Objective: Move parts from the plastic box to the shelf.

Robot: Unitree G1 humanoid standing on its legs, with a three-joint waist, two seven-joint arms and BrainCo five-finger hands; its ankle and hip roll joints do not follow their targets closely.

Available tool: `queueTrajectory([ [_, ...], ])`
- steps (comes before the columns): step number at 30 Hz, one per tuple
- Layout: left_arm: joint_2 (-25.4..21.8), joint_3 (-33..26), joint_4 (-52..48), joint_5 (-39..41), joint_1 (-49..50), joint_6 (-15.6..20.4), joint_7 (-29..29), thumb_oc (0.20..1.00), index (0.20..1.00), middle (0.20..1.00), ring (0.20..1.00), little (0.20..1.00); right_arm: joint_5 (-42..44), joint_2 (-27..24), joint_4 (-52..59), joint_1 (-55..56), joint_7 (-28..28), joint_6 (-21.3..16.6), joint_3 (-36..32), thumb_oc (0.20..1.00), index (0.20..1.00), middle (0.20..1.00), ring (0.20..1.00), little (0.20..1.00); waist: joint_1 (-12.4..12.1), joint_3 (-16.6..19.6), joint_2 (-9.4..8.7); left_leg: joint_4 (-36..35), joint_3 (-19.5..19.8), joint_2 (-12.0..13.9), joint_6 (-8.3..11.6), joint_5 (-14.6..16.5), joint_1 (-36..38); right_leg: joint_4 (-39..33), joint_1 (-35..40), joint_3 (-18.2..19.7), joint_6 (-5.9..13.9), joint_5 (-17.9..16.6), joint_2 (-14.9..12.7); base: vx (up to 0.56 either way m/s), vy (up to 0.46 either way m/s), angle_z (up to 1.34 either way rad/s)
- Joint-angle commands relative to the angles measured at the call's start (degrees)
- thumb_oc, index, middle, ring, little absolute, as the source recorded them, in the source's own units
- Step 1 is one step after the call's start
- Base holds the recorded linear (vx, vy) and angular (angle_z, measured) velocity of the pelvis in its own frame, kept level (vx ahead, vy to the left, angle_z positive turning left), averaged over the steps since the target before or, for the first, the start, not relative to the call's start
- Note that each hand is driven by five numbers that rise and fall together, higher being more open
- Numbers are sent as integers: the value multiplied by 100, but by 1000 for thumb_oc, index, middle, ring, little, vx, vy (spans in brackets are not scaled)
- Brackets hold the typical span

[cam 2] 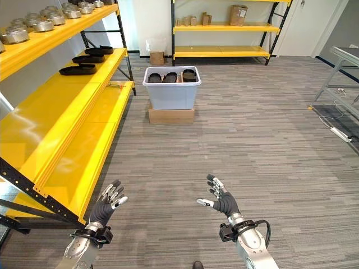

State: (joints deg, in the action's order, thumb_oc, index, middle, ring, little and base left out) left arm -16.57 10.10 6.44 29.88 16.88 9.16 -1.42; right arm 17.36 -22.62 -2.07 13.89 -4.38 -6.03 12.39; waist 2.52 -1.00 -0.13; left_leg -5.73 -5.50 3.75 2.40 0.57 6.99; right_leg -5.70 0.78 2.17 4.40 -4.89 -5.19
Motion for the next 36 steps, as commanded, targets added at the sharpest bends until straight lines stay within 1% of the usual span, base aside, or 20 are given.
queueTrajectory([
  [1,-64,-10,64,39,-344,186,-96,1000,1000,1000,1000,1000,135,57,185,-296,-37,-291,-230,1000,1000,1000,1000,1000,71,-202,35,73,336,-104,-95,23,-244,133,451,-345,224,432,-140,0,0,0],
  [15,-75,13,103,58,-388,133,-125,1000,1000,1000,1000,1000,146,84,185,-220,-63,-275,-263,1000,1000,1000,1000,1000,37,-197,14,73,388,-119,-92,43,-198,104,559,-434,226,453,-147,0,-1,2],
  [36,-54,18,110,115,-315,117,-150,1000,1000,1000,1000,1000,150,70,188,-202,-95,-277,-266,1000,1000,1000,1000,1000,41,-214,-12,73,363,-110,-98,68,-194,101,541,-413,234,448,-130,-1,1,1],
])
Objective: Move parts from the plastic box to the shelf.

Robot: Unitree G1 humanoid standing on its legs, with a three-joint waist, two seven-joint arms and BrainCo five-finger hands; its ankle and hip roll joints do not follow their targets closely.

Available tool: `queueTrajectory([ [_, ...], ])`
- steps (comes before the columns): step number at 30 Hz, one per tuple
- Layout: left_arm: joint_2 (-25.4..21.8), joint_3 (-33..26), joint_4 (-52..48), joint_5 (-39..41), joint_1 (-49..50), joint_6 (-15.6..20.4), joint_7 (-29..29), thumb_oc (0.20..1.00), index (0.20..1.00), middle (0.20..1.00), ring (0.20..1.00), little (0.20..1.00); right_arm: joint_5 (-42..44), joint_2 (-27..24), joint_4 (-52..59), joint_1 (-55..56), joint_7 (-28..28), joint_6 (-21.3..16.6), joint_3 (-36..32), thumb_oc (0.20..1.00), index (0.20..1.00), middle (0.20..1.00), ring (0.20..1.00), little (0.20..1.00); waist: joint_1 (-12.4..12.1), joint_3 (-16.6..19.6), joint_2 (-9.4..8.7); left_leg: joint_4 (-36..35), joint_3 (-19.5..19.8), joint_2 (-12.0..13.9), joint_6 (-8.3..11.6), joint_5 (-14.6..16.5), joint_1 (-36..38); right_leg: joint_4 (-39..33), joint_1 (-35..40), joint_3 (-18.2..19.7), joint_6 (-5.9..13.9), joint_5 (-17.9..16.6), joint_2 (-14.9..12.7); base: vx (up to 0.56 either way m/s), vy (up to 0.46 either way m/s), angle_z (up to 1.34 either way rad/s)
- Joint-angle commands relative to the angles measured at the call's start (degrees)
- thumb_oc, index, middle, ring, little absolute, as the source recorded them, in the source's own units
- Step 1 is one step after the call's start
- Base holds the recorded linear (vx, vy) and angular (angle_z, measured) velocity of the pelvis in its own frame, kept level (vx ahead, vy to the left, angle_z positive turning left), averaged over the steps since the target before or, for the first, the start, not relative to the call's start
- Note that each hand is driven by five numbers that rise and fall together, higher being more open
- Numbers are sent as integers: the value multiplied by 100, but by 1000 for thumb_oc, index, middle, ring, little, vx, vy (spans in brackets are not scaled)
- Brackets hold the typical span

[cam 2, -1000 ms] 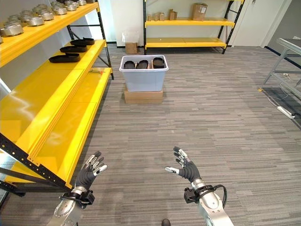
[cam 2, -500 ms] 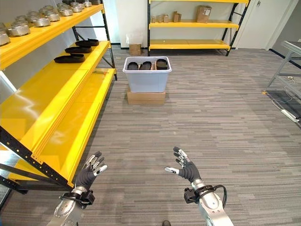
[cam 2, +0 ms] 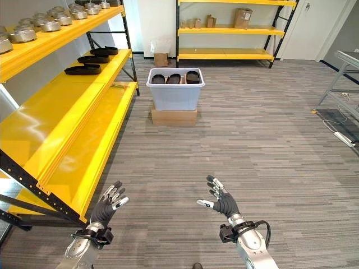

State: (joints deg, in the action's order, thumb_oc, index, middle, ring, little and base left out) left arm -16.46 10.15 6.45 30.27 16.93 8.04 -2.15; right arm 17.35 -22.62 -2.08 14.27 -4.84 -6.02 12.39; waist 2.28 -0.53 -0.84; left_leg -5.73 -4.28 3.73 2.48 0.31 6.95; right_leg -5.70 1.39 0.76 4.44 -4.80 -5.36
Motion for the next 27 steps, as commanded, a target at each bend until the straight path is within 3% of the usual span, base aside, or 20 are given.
queueTrajectory([
  [1,-59,5,104,73,-307,233,-72,1000,1000,1000,1000,1000,150,71,184,-241,-45,-278,-266,1000,1000,1000,1000,1000,65,-265,57,73,239,-110,-107,96,-191,105,480,-274,231,440,-113,0,0,0],
  [7,-111,-74,86,-43,-339,278,-42,1000,1000,1000,1000,1000,159,95,70,-373,-55,-273,-246,1000,1000,1000,1000,1000,-1,-286,50,171,196,-187,-187,179,-198,232,456,-241,285,464,-200,18,53,1],
  [13,-205,-95,-23,-45,-360,317,-62,1000,1000,1000,1000,1000,149,93,-17,-448,-117,-244,-239,1000,1000,1000,1000,1000,-109,-271,42,601,286,-537,-445,473,-432,934,185,-251,521,380,-567,26,184,6],
  [15,-220,-96,-44,-78,-390,306,-58,1000,1000,1000,1000,1000,118,109,-39,-463,-125,-241,-222,1000,1000,1000,1000,1000,-109,-301,75,616,342,-626,-544,504,-413,1539,-125,-155,576,160,-651,-5,184,1],
  [18,-260,-93,-31,-101,-532,304,14,1000,1000,1000,1000,1000,137,139,-43,-543,-134,-232,-125,1000,1000,1000,1000,1000,-44,-509,155,665,443,-707,-714,514,-369,2772,-783,-24,493,-481,-627,-41,191,-12],
  [20,-315,-117,-25,-184,-611,319,43,1000,1000,1000,1000,1000,167,151,-26,-553,-157,-237,-85,1000,1000,1000,1000,1000,8,-631,258,676,500,-682,-796,536,-296,3471,-1153,-147,378,-336,-514,3,157,-1],
  [23,-304,-160,-20,-240,-655,324,69,1000,1000,1000,1000,1000,264,160,-6,-555,-195,-259,-87,1000,1000,1000,1000,1000,31,-651,284,643,488,-734,-818,639,-135,3492,-1390,-437,314,-174,-525,116,105,4],
  [24,-279,-185,2,-203,-695,331,80,1000,1000,1000,1000,1000,293,126,9,-563,-197,-260,-99,1000,1000,1000,1000,1000,100,-702,277,645,535,-770,-804,756,27,3081,-1646,-570,268,7,-382,283,16,-22],
  [26,-214,-224,64,-169,-768,366,126,1000,1000,1000,1000,1000,306,95,26,-623,-114,-307,-164,1000,1000,1000,1000,1000,198,-771,165,664,616,-883,-696,1024,302,1695,-1795,-782,355,-214,-494,295,-72,-13],
  [27,-187,-252,83,-158,-765,379,153,1000,1000,1000,1000,1000,288,86,28,-626,-74,-305,-174,1000,1000,1000,1000,1000,237,-808,178,678,647,-854,-645,1085,377,1426,-1682,-821,396,-318,-475,148,-62,26],
])
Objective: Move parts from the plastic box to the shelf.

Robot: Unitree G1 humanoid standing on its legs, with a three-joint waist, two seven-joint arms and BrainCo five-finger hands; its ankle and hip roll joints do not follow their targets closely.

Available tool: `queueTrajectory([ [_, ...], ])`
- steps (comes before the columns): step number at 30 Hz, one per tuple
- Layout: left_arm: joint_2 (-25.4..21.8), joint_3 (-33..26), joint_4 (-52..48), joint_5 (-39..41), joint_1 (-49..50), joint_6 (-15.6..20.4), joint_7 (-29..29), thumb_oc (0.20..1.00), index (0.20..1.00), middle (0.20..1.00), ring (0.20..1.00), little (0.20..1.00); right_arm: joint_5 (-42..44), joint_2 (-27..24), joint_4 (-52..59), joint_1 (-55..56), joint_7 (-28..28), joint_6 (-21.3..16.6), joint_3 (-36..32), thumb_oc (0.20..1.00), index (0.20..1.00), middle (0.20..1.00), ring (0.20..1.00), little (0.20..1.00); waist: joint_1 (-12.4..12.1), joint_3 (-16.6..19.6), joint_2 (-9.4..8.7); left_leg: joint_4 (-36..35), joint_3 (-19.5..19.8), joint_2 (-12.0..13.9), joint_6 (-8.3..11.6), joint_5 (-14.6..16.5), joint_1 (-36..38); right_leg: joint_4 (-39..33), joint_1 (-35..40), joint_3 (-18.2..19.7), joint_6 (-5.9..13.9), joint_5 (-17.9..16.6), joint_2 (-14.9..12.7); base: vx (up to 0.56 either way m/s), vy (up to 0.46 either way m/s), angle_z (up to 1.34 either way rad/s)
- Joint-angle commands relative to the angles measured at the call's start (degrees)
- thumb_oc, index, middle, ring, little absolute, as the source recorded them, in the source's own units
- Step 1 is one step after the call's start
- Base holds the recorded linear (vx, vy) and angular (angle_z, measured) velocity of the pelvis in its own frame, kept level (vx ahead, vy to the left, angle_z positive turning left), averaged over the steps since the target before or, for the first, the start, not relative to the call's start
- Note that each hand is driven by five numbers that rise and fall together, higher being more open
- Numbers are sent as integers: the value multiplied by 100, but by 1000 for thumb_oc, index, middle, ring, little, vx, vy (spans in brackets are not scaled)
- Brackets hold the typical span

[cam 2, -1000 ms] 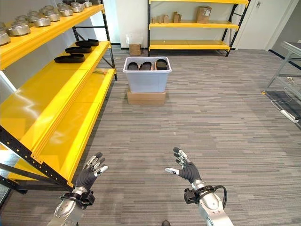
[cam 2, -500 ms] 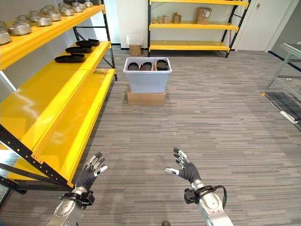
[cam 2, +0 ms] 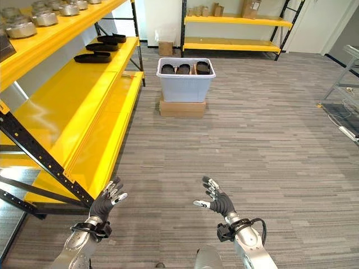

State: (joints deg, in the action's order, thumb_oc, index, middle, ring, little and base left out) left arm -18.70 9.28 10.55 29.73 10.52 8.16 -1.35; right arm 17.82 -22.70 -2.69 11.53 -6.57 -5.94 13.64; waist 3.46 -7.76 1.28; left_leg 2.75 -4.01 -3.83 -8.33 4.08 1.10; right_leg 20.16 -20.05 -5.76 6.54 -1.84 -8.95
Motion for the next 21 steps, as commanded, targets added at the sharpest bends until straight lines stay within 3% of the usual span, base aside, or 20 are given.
queueTrajectory([
  [1,38,-166,-328,-103,-124,368,74,1000,1000,1000,1000,1000,241,94,89,-352,100,-313,-297,1000,1000,1000,1000,1000,126,-95,-27,-170,627,-89,437,710,973,-1181,487,-180,185,-622,-109,254,-78,40],
  [2,99,-208,-273,-121,-158,402,170,1000,1000,1000,1000,1000,186,81,84,-402,175,-321,-321,1000,1000,1000,1000,1000,214,-87,-57,-138,668,-66,517,861,1186,-1721,415,-91,277,-885,-41,267,-77,27],
  [4,137,-208,-286,-117,-147,418,186,1000,1000,1000,1000,1000,222,63,122,-400,196,-330,-367,1000,1000,1000,1000,1000,289,-82,-61,-121,712,-34,567,968,1356,-1821,321,3,328,-1036,-3,306,-110,17],
  [8,213,-101,-173,-121,-221,425,245,1000,1000,1000,1000,1000,279,43,142,-371,182,-353,-383,1000,1000,1000,1000,1000,357,55,-53,-8,738,100,672,1042,1473,-1767,439,15,213,-1060,122,200,-124,26],
  [12,230,10,-141,8,-307,444,296,1000,1000,1000,1000,1000,330,-78,126,-505,206,-368,-420,1000,1000,1000,1000,1000,427,123,97,84,718,408,801,913,1452,-1111,111,-160,37,-670,328,194,-157,28],
  [19,236,130,-79,72,-531,473,411,1000,1000,1000,1000,1000,343,-101,32,-663,294,-370,-404,1000,1000,1000,1000,1000,519,123,185,160,711,694,919,723,1459,-258,-318,-138,-151,-111,597,149,-128,-2],
  [21,255,167,-46,106,-577,475,427,1000,1000,1000,1000,1000,340,-123,48,-670,328,-372,-423,1000,1000,1000,1000,1000,568,146,221,360,720,774,1015,374,1383,-284,-249,-46,-235,-18,709,172,-142,8],
])
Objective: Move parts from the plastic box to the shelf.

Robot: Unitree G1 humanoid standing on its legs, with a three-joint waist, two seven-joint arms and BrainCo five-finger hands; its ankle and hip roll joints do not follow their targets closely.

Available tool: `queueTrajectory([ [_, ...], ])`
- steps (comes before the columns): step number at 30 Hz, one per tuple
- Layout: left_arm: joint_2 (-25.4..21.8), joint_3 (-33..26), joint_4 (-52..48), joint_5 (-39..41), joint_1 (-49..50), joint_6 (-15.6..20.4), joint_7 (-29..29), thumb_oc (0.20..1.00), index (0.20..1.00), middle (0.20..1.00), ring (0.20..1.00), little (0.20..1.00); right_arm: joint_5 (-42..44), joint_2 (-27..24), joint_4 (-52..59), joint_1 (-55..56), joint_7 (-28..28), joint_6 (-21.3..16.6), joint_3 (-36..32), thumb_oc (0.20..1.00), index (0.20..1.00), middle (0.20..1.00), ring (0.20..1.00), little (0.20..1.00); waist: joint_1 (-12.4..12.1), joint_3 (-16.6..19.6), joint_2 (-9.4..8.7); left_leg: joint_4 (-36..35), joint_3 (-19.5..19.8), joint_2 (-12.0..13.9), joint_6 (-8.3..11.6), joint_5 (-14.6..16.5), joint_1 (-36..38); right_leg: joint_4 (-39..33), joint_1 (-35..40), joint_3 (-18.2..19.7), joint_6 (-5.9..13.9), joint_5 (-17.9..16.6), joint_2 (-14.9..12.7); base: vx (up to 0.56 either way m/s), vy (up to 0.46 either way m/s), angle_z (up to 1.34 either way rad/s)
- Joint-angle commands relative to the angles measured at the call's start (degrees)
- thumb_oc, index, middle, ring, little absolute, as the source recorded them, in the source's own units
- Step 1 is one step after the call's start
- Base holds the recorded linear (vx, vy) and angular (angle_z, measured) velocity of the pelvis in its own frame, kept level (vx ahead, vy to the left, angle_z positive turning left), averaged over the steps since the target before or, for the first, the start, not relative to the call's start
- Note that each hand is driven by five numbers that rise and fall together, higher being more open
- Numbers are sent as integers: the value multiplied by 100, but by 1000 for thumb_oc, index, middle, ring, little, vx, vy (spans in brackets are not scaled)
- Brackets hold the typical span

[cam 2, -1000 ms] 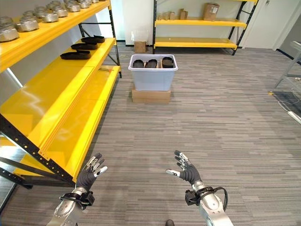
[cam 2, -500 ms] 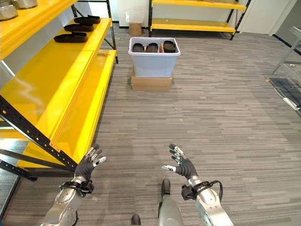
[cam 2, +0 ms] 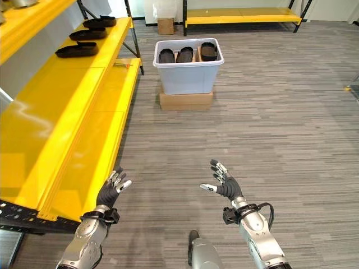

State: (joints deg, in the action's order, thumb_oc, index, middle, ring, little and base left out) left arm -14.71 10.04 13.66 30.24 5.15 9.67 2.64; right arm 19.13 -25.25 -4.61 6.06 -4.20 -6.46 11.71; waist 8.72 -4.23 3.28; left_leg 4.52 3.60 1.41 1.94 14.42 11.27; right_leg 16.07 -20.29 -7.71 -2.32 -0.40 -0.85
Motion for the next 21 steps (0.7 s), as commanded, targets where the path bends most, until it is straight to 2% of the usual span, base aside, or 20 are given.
queueTrajectory([
  [1,-140,95,-402,128,-27,334,7,1000,1000,1000,1000,1000,237,81,326,-102,92,-346,-287,1000,1000,1000,1000,1000,44,-205,31,576,-85,276,102,-1153,174,-13,-65,193,558,-93,-1,220,-213,-10],
  [2,-141,104,-428,137,-22,321,-16,1000,1000,1000,1000,1000,253,43,368,-116,70,-370,-305,1000,1000,1000,1000,1000,3,-226,9,1199,-122,274,175,-1496,-145,-148,128,214,461,-34,77,146,-161,-12],
  [3,-145,104,-428,137,-22,321,-16,1000,1000,1000,1000,1000,253,47,368,-116,69,-370,-305,1000,1000,1000,1000,1000,13,-208,-8,1197,-110,256,173,-1518,-174,-175,116,212,463,-60,57,125,-163,-6],
  [4,-146,127,-429,151,-32,304,-35,1000,1000,1000,1000,1000,250,9,379,-128,67,-379,-323,1000,1000,1000,1000,1000,-28,-249,-76,1877,-150,245,216,-1838,-470,-344,336,239,376,-57,81,139,-213,-16],
  [5,-162,162,-442,168,-64,297,-64,1000,1000,1000,1000,1000,254,-46,418,-118,104,-406,-365,1000,1000,1000,1000,1000,-131,-371,-247,2795,-192,139,189,-2052,-954,-576,709,305,249,0,53,223,-264,-20],
  [7,-135,149,-449,162,-60,271,-78,1000,1000,1000,1000,1000,194,-91,406,-124,152,-407,-426,1000,1000,1000,1000,1000,-241,-495,-340,3280,-264,6,120,-1856,-1373,-774,1031,376,180,31,28,164,-144,-21],
  [8,-134,150,-449,162,-60,271,-78,1000,1000,1000,1000,1000,194,-91,406,-125,152,-407,-427,1000,1000,1000,1000,1000,-242,-499,-335,3287,-264,11,120,-1851,-1373,-774,1034,376,179,30,33,161,-68,-26],
  [9,-94,148,-418,141,-26,271,-45,1000,1000,1000,1000,1000,200,-69,397,-122,248,-440,-453,1000,1000,1000,1000,1000,-389,-644,-456,3371,-255,-233,-28,-1375,-2109,-953,1352,553,210,24,-68,107,-37,-6],
  [10,-97,148,-418,141,-28,271,-45,1000,1000,1000,1000,1000,199,-65,397,-123,248,-439,-453,1000,1000,1000,1000,1000,-382,-627,-471,3359,-254,-250,-32,-1398,-2130,-962,1335,550,214,13,-86,215,-39,19],
  [11,-99,143,-384,145,19,268,-40,1000,1000,1000,1000,1000,184,-54,375,-119,295,-458,-473,1000,1000,1000,1000,1000,-495,-697,-586,2997,-273,-251,-132,-1218,-2684,-1093,1588,654,254,42,-159,255,31,13],
  [12,-95,142,-315,124,102,284,-12,1000,1000,1000,1000,1000,176,8,281,-106,320,-492,-463,1000,1000,1000,1000,1000,-580,-712,-641,2278,-338,-54,-119,-1302,-3000,-1171,1783,713,291,122,-177,265,29,-13],
  [13,-96,144,-315,124,105,286,-12,1000,1000,1000,1000,1000,175,10,279,-103,320,-494,-462,1000,1000,1000,1000,1000,-588,-721,-654,2251,-350,-62,-120,-1304,-2965,-1179,1806,722,293,127,-188,241,64,-46],
  [14,-84,137,-271,118,141,285,4,1000,1000,1000,1000,1000,144,53,254,-85,349,-491,-443,1000,1000,1000,1000,1000,-629,-723,-618,1685,-349,75,-64,-1536,-3094,-1212,1906,734,319,181,-133,337,119,-52],
  [15,-73,100,-243,40,217,297,44,1000,1000,1000,1000,1000,59,101,212,-18,393,-507,-415,1000,1000,1000,1000,1000,-728,-725,-527,420,-335,273,85,-2264,-2988,-1327,2228,816,371,305,-48,429,153,-60],
  [17,-82,54,-205,-15,245,295,69,1000,1000,1000,1000,1000,18,146,207,37,385,-487,-407,1000,1000,1000,1000,1000,-782,-683,-465,-96,-420,351,165,-2523,-2892,-1386,2491,855,434,409,-34,395,157,-42],
  [18,-72,-17,-225,23,276,307,55,1000,1000,1000,1000,1000,5,184,236,60,344,-456,-408,1000,1000,1000,1000,1000,-802,-636,-453,-207,-385,342,95,-2362,-2715,-1367,2597,925,468,497,-65,347,172,-25],
  [19,-82,-19,-228,-13,297,313,64,1000,1000,1000,1000,1000,-35,202,174,73,310,-456,-359,1000,1000,1000,1000,1000,-850,-566,-449,-156,-207,224,22,-2321,-2680,-1357,2678,947,514,525,-127,318,164,-29],
  [21,-114,-22,-267,25,231,334,96,1000,1000,1000,1000,1000,-40,219,199,62,315,-445,-337,1000,1000,1000,1000,1000,-831,-485,-468,-124,-300,118,-20,-2293,-2665,-1290,2707,954,544,596,-195,235,119,-63],
])
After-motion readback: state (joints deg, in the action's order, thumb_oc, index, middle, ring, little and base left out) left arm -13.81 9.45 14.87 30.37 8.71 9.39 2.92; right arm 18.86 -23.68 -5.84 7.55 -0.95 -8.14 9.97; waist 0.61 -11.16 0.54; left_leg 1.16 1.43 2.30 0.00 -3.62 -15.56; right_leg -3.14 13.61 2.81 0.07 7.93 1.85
